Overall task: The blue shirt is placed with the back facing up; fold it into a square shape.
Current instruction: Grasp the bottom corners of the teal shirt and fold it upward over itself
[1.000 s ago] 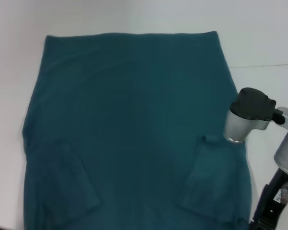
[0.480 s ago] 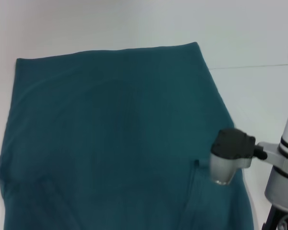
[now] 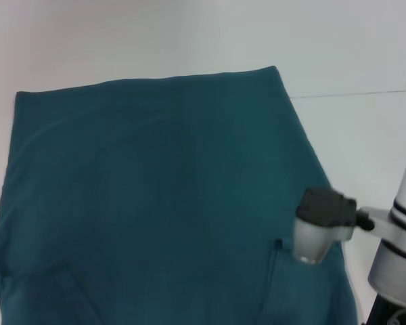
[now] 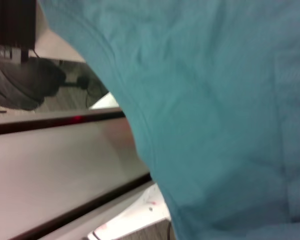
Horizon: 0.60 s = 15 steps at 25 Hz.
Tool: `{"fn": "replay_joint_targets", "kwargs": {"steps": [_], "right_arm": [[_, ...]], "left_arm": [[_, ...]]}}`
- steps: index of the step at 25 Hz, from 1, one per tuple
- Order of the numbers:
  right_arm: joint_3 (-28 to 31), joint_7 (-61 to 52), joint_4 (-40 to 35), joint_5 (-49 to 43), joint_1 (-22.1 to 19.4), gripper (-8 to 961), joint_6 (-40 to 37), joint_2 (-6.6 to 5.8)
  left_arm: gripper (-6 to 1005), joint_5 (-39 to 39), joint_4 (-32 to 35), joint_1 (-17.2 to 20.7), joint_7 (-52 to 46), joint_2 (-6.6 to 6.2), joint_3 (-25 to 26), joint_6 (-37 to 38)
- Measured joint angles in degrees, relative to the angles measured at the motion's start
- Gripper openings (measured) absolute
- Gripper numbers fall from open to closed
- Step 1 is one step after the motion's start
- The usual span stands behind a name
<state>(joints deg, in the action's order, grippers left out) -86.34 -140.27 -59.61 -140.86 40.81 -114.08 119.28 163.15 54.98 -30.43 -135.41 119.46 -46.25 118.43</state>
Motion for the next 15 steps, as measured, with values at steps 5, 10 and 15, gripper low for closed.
{"fn": "replay_joint_targets", "kwargs": {"steps": [5,10,15], "right_arm": [[9.4,5.6,-1.9,0.0,0.0,55,0.1,-0.88],[20.1,8.9,-6.6,-0.6,0.4,55,1.4,-1.30],[26.9,7.3,-10.3,-2.0,0.8,55,5.9,-1.88]], "left_arm": [[49,-2.5,0.4,-3.2,1.2,-1.19,6.4,-0.4],[50,-4.6,1.9,-6.7,0.9,-2.29,10.1,-3.6],[50,-4.7,5.3,-10.0,0.7,-2.82,10.8,-6.4]]}}
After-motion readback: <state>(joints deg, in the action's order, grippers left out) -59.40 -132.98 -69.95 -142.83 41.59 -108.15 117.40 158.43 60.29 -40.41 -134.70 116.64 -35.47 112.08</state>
